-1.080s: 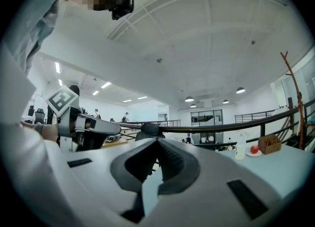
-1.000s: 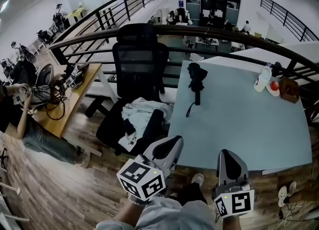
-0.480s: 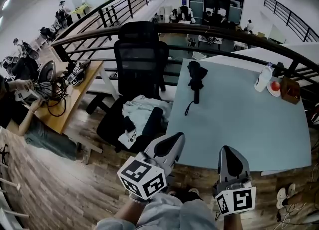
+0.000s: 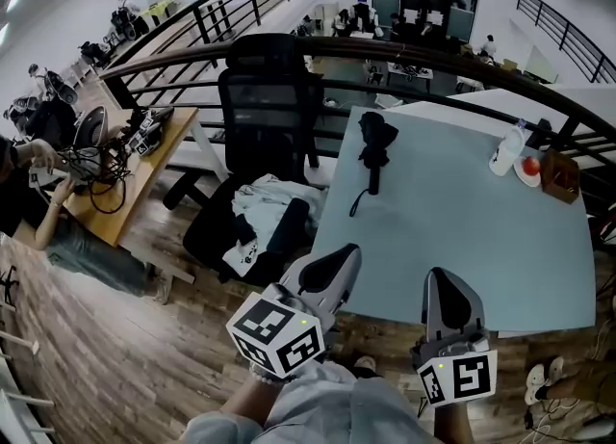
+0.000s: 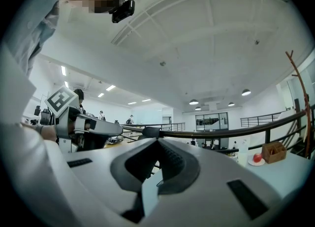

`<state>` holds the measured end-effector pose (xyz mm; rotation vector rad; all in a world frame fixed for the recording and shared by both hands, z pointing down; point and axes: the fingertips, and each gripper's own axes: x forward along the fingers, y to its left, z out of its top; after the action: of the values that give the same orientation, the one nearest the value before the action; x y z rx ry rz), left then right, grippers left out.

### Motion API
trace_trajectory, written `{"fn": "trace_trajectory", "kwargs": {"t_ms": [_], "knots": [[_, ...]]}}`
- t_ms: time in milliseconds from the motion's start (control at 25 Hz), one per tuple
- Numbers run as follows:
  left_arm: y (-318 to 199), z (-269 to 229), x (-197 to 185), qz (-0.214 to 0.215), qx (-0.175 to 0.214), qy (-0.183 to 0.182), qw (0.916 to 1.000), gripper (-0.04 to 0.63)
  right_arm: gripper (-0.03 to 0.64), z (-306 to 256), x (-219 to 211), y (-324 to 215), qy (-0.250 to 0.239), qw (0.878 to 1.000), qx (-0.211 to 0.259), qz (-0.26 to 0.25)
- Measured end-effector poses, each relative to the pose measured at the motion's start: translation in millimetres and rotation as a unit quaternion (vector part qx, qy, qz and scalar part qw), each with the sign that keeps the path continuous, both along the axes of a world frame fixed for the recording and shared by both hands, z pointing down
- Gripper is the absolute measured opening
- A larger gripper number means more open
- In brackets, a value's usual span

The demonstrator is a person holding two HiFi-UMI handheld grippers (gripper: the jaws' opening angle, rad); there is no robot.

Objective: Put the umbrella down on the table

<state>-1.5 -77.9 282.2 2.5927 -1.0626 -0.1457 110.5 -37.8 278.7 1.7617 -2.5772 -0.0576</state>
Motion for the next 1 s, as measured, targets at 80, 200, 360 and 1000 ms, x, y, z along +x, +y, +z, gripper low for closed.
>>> {"fn": "trace_trajectory", "kwargs": {"t_ms": [80, 200, 360, 1000], "knots": [[-1, -3, 1, -0.003, 0.002, 0.0, 1.0, 0.005, -0.009, -4, 2, -2, 0.0, 1.0, 0.004, -0.003], [0, -6, 3, -0.008, 0.001, 0.003, 1.0, 0.005, -0.009, -6, 5, -1, 0.002, 1.0, 0.004, -0.006], [3, -7, 3, -0.011, 0.004, 0.002, 0.9999, 0.005, -0.009, -6, 8, 2, 0.003, 1.0, 0.002, -0.008], [-1, -3, -5, -0.027, -0.006, -0.005, 0.9996, 0.005, -0.009, -3, 25, 9, 0.0, 1.0, -0.001, 0.006]]}}
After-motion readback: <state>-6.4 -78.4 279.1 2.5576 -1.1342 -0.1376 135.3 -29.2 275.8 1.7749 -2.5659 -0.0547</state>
